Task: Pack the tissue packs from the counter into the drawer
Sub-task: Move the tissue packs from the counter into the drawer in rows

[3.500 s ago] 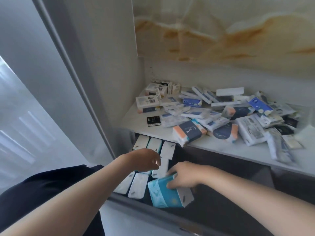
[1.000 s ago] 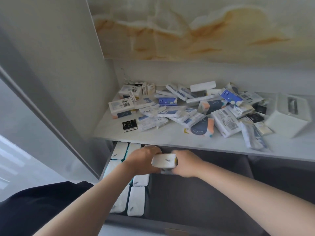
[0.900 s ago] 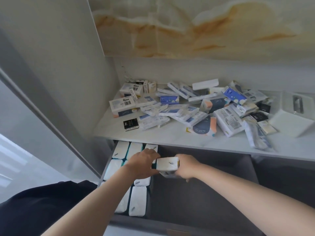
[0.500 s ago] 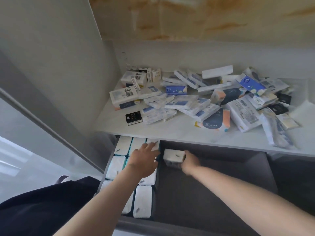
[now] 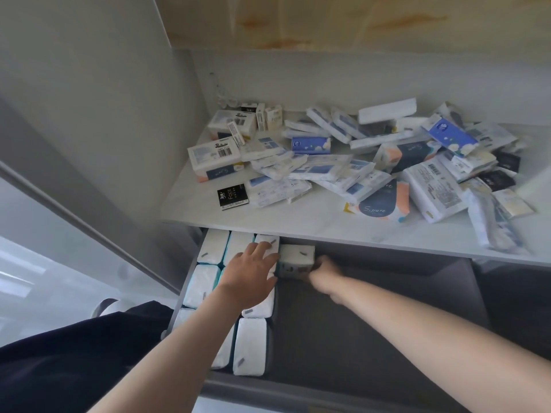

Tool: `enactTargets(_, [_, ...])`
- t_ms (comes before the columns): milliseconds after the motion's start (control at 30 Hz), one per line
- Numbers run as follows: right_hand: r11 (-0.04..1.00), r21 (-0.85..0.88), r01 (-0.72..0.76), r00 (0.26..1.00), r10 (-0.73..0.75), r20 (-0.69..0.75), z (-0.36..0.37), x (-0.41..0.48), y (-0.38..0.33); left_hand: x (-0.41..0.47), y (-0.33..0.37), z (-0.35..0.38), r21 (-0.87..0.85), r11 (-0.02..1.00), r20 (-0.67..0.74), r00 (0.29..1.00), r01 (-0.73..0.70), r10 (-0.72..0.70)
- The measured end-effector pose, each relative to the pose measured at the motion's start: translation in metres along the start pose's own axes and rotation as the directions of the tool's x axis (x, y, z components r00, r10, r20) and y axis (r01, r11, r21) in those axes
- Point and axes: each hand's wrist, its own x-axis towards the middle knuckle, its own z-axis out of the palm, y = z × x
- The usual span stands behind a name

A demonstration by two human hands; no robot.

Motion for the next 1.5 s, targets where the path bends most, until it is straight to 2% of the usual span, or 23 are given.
enactTargets(133, [0.984, -0.166, 0.065, 0.995, -0.051, 0.088, -0.012, -0.014, 0.000, 0.003, 0.005, -0.011, 0.044, 0.999, 0.071, 0.997, -0.007, 0.003])
enactTargets(233, [0.924, -0.356, 0.137, 0.989, -0.111, 0.094, -0.024, -0.034, 0.000, 0.003, 0.011, -0.023, 0.051, 0.999, 0.069, 0.998, -0.008, 0.005])
enactTargets(367, [0.819, -0.525, 0.230, 0.970, -0.235, 0.058, -0.067, -0.068, -0.011, 0.003, 0.026, -0.049, -0.105, 0.994, -0.028, 1.000, -0.008, 0.005])
enactTargets(433, [0.761, -0.582, 0.285, 0.940, -0.340, 0.016, -0.097, -0.084, -0.023, 0.004, 0.037, -0.066, -0.159, 0.987, -0.117, 0.993, -0.034, 0.015])
enactTargets(533, [0.696, -0.630, 0.345, 0.858, -0.506, -0.089, -0.146, -0.105, -0.042, 0.012, 0.058, -0.091, -0.249, 0.967, -0.225, 0.974, -0.054, -0.004])
enactTargets(667, [0.633, -0.700, 0.330, 0.773, -0.607, -0.185, -0.206, -0.112, -0.051, 0.037, 0.089, -0.116, -0.255, 0.964, -0.307, 0.952, -0.075, -0.007])
enactTargets(767, [0.619, -0.718, 0.318, 0.798, -0.584, -0.150, -0.235, -0.094, -0.042, 0.061, 0.114, -0.128, -0.124, 0.984, -0.326, 0.942, -0.131, 0.084])
enactTargets(933, [0.637, -0.665, 0.388, 0.856, -0.517, 0.004, -0.248, -0.061, -0.034, 0.093, 0.141, -0.137, 0.105, 0.990, -0.188, 0.975, -0.097, 0.116])
enactTargets(1000, [0.635, -0.663, 0.396, 0.860, -0.509, 0.026, -0.242, -0.050, -0.036, 0.101, 0.142, -0.135, 0.114, 0.990, -0.140, 0.985, -0.080, 0.096])
enactTargets(1200, [0.655, -0.690, 0.308, 0.871, -0.485, -0.071, -0.236, -0.046, -0.044, 0.117, 0.137, -0.132, 0.133, 0.989, -0.108, 0.991, -0.070, 0.085])
enactTargets(1300, [0.647, -0.707, 0.285, 0.887, -0.457, -0.061, -0.239, -0.052, -0.041, 0.123, 0.138, -0.132, 0.108, 0.990, -0.052, 0.994, -0.089, 0.095])
enactTargets(1433, [0.702, -0.638, 0.316, 0.906, -0.422, -0.016, -0.249, -0.066, -0.034, 0.127, 0.142, -0.134, 0.091, 0.989, 0.037, 0.993, -0.117, 0.114])
enactTargets(1500, [0.723, -0.600, 0.341, 0.905, -0.426, 0.000, -0.259, -0.078, -0.033, 0.125, 0.142, -0.134, 0.082, 0.986, 0.028, 0.989, -0.144, 0.142])
